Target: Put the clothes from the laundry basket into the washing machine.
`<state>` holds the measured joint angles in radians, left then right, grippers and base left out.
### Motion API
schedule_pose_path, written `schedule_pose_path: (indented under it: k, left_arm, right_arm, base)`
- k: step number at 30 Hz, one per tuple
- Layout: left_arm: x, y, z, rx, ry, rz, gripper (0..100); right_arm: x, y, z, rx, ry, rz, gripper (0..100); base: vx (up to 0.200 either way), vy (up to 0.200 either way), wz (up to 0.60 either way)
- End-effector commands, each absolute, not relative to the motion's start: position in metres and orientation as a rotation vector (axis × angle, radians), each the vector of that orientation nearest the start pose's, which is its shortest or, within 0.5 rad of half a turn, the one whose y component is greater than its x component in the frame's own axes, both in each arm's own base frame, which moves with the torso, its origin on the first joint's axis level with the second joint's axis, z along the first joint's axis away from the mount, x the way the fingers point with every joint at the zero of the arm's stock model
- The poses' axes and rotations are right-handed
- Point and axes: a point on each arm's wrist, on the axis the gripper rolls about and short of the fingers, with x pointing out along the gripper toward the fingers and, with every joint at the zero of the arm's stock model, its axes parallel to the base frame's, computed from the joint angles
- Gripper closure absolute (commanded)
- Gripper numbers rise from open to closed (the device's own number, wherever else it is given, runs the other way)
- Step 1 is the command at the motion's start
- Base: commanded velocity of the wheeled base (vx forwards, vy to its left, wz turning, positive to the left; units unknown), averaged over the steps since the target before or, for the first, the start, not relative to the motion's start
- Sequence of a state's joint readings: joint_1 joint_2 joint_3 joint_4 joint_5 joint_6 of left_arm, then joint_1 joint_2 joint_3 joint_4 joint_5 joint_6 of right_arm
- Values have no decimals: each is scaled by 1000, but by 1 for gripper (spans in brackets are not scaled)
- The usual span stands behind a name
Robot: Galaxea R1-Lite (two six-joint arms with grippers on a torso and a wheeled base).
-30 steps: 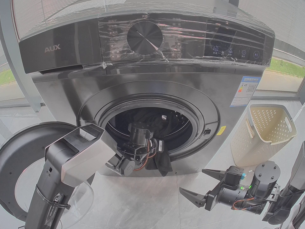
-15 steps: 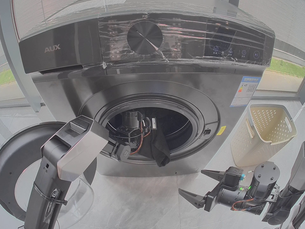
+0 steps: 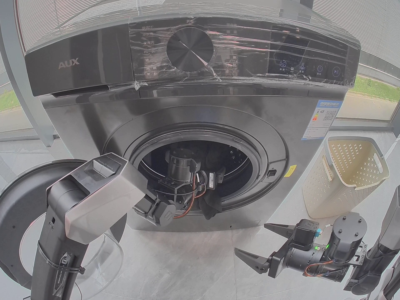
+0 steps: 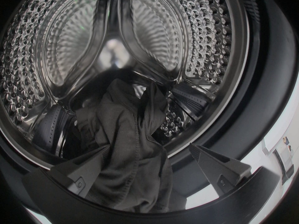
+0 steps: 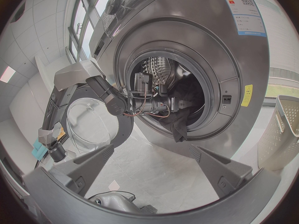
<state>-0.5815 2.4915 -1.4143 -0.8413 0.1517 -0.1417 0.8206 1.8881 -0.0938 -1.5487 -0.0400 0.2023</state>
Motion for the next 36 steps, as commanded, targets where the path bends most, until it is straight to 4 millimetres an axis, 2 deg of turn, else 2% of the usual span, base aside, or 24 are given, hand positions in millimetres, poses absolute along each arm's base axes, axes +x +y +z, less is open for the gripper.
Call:
schedule_pose_path:
  k: [1, 7, 17, 18, 23, 27, 28, 29, 32, 36]
  left_arm:
    - [400, -268, 32, -33, 287, -436, 0]
    - [407, -263, 2, 14, 330, -421, 0]
    - [418, -248, -16, 48, 356, -383, 0]
    - [419, -246, -17, 49, 356, -378, 100]
    - [424, -246, -11, 37, 329, -375, 100]
    - [433, -250, 4, 8, 270, -364, 100]
    - [437, -252, 13, -7, 235, -361, 100]
    - [437, -252, 13, -7, 235, -361, 100]
    - [455, -260, 39, -97, 90, -325, 100]
    - [471, -264, 55, -135, -10, -294, 100]
  right_arm:
    - [156, 166, 73, 86, 308, 749, 0]
    - [156, 166, 73, 87, 305, 750, 0]
    - [156, 166, 73, 86, 306, 750, 0]
    - [156, 166, 73, 87, 305, 750, 0]
    - [156, 166, 74, 88, 302, 750, 0]
    - [156, 167, 73, 88, 303, 750, 0]
    - [156, 166, 74, 88, 302, 750, 0]
    - [156, 166, 74, 88, 302, 750, 0]
    - [157, 167, 74, 89, 300, 750, 0]
    - [157, 167, 74, 89, 300, 750, 0]
  base:
    - [0, 0, 0]
    - [0, 0, 0]
    - [0, 0, 0]
    - [0, 0, 0]
    - [0, 0, 0]
    - [0, 0, 0]
    - [0, 0, 0]
    - [0, 0, 0]
    - [0, 0, 0]
    - [0, 0, 0]
